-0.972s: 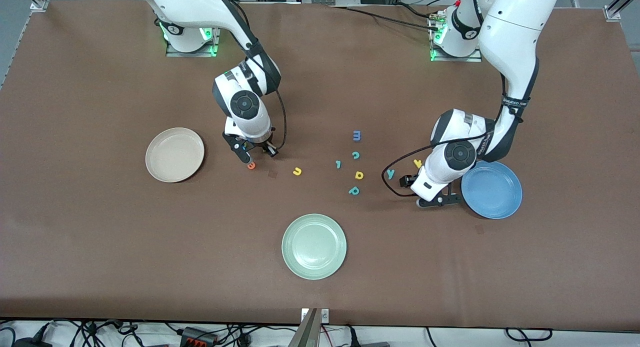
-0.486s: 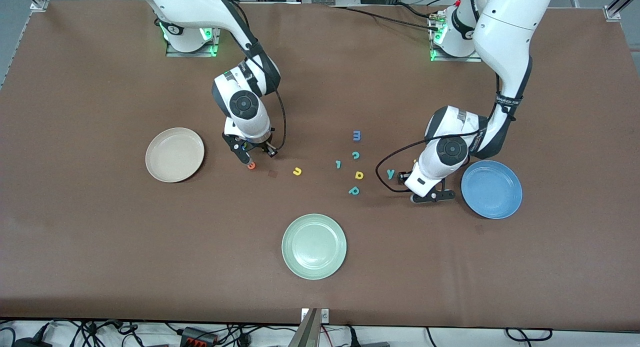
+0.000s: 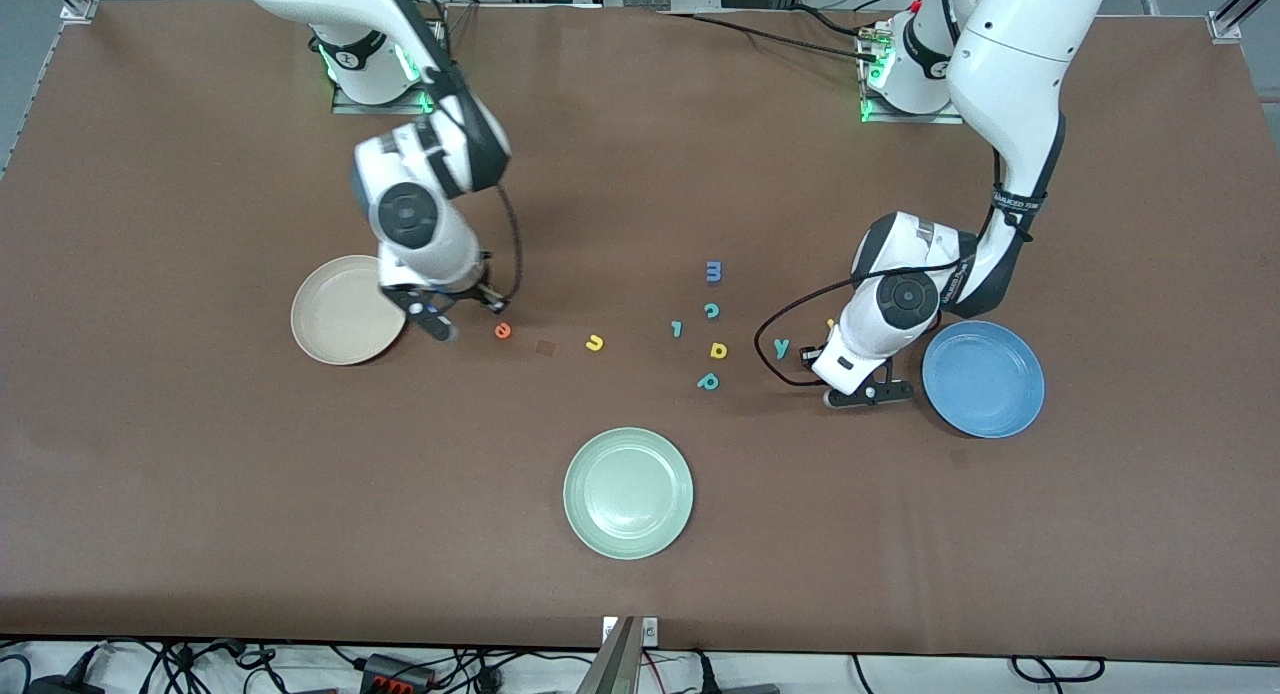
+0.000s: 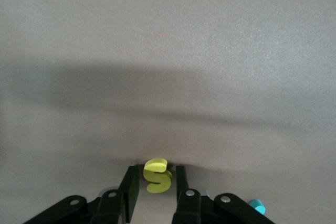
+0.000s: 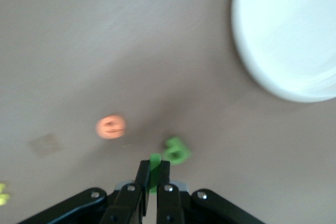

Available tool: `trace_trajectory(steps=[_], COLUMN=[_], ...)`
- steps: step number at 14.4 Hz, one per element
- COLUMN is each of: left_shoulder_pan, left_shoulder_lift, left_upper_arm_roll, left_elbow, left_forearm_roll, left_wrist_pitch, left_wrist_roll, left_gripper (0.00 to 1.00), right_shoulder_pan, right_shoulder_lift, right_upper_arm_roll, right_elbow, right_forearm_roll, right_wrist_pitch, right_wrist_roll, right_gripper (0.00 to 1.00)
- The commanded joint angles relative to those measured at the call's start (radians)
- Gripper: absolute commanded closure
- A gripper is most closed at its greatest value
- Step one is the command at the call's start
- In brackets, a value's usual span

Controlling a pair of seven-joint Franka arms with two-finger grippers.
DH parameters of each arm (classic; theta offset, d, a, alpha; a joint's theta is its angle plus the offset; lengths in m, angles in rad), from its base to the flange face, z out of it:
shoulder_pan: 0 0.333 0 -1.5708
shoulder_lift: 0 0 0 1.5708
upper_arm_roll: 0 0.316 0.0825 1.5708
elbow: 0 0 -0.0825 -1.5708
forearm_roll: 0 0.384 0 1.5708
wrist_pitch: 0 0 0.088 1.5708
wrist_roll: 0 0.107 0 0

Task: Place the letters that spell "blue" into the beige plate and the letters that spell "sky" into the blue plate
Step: 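Drop the green l on the beige plate while the left gripper drops s on blue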

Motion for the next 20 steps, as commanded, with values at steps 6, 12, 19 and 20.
trace_trajectory(steps=[6,12,19,20], left_shoulder_pan=[0.009,0.149,0.261,0.261], left_shoulder_lift=[-0.05,-0.088,-0.047,-0.044], left_upper_arm_roll=[0.015,0.029,0.029,0.029], left_elbow=[0.002,0.222,0.106,0.097], left_forearm_roll=[0.0,0.003,0.157,0.155], left_wrist_pitch=[-0.024,-0.431,-0.371,-0.357], left_wrist_roll=[0.006,0.298,0.406,0.4], left_gripper=[0.88,0.85,0.81,0.76], right_shoulder_pan=[-0.358,-0.393,-0.311,-0.268], right_shoulder_lift=[-0.04,0.018,-0.011,-0.012], right_upper_arm_roll=[0.012,0.013,0.047,0.055], right_elbow=[-0.125,-0.169,-0.096,-0.099], right_forearm_roll=[0.001,0.001,0.001,0.001], right_wrist_pitch=[-0.089,0.062,-0.022,-0.02], right_wrist_roll=[-0.559,-0.638,-0.655,-0.661], right_gripper=[0.95,0.92,0.0,0.0])
